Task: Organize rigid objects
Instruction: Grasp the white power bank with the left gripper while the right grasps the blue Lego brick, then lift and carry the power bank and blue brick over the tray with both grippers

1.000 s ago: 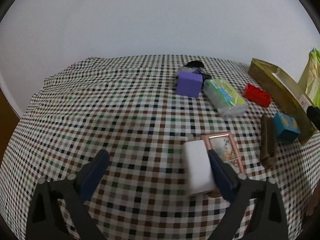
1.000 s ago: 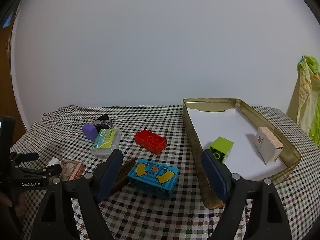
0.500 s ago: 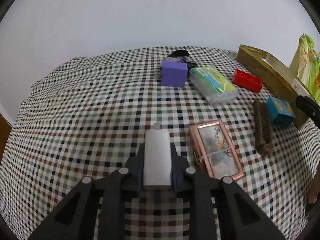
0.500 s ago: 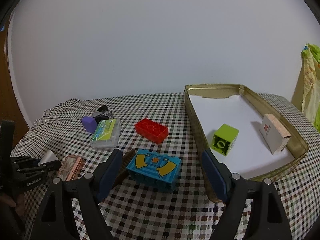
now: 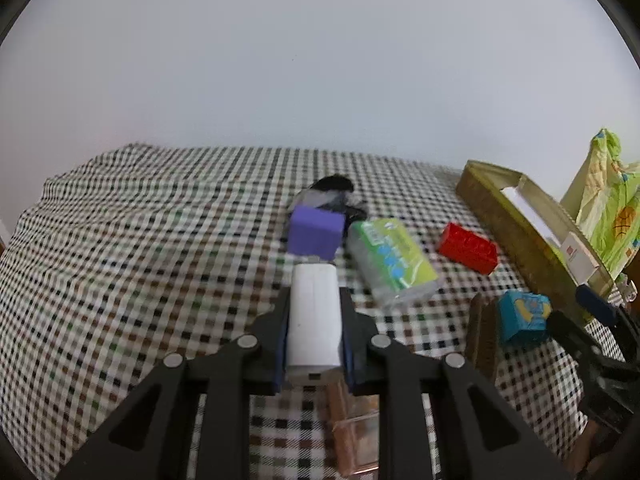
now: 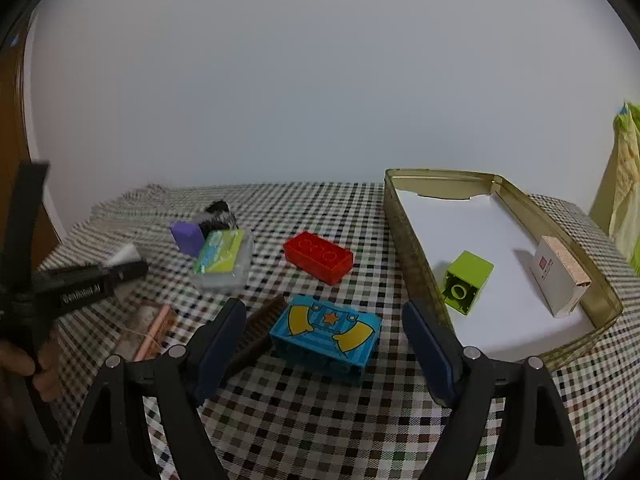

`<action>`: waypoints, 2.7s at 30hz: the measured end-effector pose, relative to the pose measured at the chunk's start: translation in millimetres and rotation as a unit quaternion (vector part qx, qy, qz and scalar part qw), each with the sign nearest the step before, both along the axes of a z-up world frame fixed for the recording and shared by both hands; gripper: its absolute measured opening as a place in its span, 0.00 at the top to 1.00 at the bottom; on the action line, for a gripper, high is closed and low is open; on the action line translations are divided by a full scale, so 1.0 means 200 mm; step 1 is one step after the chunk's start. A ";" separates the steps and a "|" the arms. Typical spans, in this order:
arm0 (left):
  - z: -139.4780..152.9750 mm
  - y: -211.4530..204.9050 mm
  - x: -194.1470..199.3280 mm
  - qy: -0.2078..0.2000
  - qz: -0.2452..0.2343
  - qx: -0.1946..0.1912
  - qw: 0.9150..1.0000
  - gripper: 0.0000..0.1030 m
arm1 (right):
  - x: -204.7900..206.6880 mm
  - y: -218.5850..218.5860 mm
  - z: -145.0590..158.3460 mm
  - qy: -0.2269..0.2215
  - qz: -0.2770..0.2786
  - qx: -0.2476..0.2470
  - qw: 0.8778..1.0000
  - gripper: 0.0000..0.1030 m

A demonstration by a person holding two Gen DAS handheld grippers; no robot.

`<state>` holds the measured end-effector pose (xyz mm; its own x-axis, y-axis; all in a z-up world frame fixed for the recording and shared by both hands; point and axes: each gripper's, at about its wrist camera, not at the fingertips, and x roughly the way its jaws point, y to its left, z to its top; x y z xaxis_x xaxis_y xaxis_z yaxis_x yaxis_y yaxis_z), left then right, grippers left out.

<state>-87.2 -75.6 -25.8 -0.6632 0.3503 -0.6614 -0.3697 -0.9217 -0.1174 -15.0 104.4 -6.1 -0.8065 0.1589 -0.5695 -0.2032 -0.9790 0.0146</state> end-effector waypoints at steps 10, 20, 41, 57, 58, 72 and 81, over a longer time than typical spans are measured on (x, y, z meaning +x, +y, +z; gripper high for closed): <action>0.03 -0.02 0.01 0.013 -0.006 0.031 0.999 0.80 | -0.11 0.07 -0.09 -0.063 -0.018 -0.053 0.996 0.20; 0.01 -0.02 0.01 0.006 -0.004 0.033 0.999 0.80 | -0.20 -0.01 -0.12 -0.091 -0.015 -0.011 0.996 0.35; 0.06 -0.02 0.07 0.054 -0.011 0.053 0.997 0.80 | -0.05 0.03 0.02 0.028 0.046 -0.081 0.995 0.55; 0.14 0.12 0.16 0.098 -0.021 0.063 0.993 0.80 | 0.07 0.26 0.19 0.135 0.011 -0.095 0.986 0.55; 0.14 0.15 0.17 0.099 -0.023 0.064 0.993 0.80 | 0.08 0.30 0.20 0.140 0.004 -0.093 0.986 0.55; 0.26 0.58 0.26 0.121 -0.073 0.075 0.987 0.80 | 0.18 0.76 0.22 0.175 -0.059 -0.098 0.978 0.55; 0.29 0.88 0.31 0.112 -0.113 0.085 0.984 0.80 | 0.20 1.05 0.19 0.168 -0.093 -0.109 0.975 0.55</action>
